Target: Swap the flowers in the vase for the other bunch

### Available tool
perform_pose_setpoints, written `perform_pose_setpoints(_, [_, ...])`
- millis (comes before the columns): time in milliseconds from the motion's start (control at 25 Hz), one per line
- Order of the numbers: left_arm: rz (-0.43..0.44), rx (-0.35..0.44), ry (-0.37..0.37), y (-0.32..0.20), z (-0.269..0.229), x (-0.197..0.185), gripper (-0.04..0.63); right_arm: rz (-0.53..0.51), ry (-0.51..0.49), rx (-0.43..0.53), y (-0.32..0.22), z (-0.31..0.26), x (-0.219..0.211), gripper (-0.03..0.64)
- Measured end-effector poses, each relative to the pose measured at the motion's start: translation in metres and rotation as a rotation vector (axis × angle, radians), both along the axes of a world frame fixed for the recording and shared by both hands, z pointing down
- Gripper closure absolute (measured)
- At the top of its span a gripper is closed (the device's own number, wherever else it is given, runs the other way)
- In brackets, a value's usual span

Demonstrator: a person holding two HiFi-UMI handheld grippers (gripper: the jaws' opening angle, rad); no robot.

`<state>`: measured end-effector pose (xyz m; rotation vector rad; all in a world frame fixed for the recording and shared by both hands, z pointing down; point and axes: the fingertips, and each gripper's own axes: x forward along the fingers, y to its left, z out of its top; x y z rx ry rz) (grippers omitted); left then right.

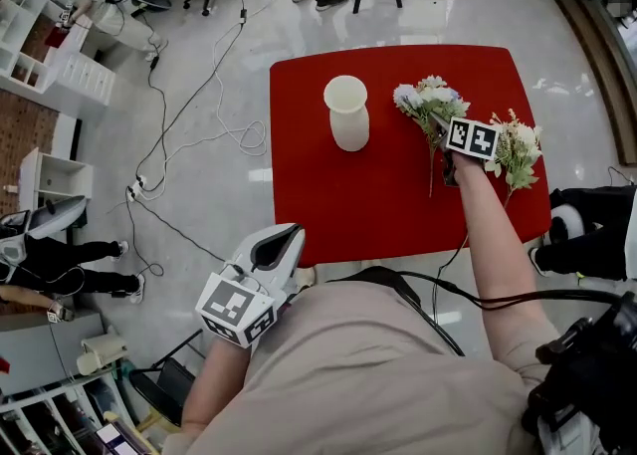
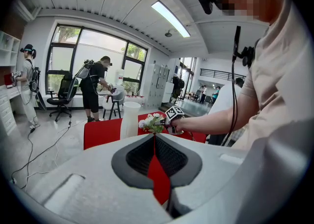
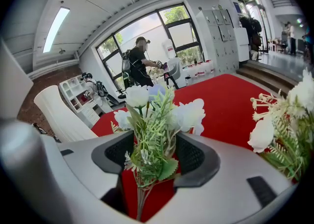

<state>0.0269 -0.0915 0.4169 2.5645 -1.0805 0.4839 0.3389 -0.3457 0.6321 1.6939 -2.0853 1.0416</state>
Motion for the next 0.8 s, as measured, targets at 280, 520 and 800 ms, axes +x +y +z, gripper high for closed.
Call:
perform_pose_setpoints(280, [0.021, -0.005, 0.008, 0.003, 0.001, 0.003, 0.586, 0.001, -0.008, 0.013, 0.009, -0.006, 0.001, 0.318])
perform_pose_setpoints(520, [0.043, -0.007, 0.017, 0.005, 0.001, 0.005, 0.586, 0.008, 0.003, 0.009, 0.021, -0.008, 0.005, 0.314])
perform_pose_setpoints(800, [0.084, -0.018, 0.035, 0.007, 0.004, 0.005, 0.586, 0.031, 0.008, 0.008, 0.044, -0.012, 0.007, 0.314])
